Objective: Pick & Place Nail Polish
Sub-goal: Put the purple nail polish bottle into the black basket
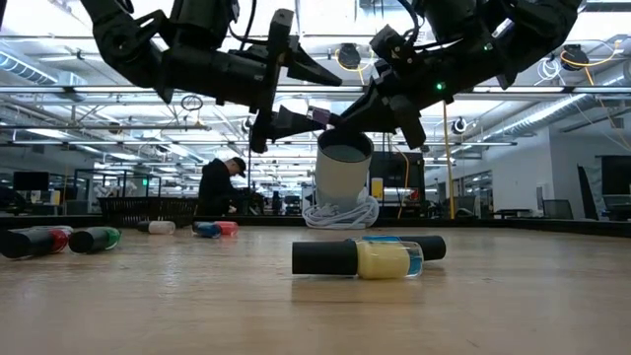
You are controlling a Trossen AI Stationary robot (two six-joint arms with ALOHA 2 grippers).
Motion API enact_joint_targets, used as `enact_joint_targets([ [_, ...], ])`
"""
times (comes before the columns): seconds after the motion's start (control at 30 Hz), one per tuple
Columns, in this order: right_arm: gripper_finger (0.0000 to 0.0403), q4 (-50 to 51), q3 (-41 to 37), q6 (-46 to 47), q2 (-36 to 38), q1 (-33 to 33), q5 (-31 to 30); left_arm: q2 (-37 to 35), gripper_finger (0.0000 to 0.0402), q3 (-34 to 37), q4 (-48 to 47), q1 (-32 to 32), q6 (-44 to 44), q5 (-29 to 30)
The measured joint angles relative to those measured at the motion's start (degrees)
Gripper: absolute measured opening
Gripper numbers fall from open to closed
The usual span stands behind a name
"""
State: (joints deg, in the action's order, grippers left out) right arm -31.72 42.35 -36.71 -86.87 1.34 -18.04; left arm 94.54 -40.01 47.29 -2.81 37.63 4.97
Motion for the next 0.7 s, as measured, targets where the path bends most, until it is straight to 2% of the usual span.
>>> enact_joint_targets([
  [0.5, 0.0049, -0.60, 0.00, 0.48, 0.00, -0.35, 0.18, 0.00, 0.0309, 0.00, -0.49, -0.11, -0.17, 0.00],
  [0.6, 0.0049, -0.60, 0.00, 1.04, 0.00, -0.37, 0.24, 0.00, 0.0290, 0.00, -0.57, -0.11, -0.26, 0.05],
  [0.7, 0.0049, -0.60, 0.00, 1.09, 0.00, -0.37, 0.26, 0.00, 0.0251, 0.00, -0.61, -0.11, -0.26, 1.17],
])
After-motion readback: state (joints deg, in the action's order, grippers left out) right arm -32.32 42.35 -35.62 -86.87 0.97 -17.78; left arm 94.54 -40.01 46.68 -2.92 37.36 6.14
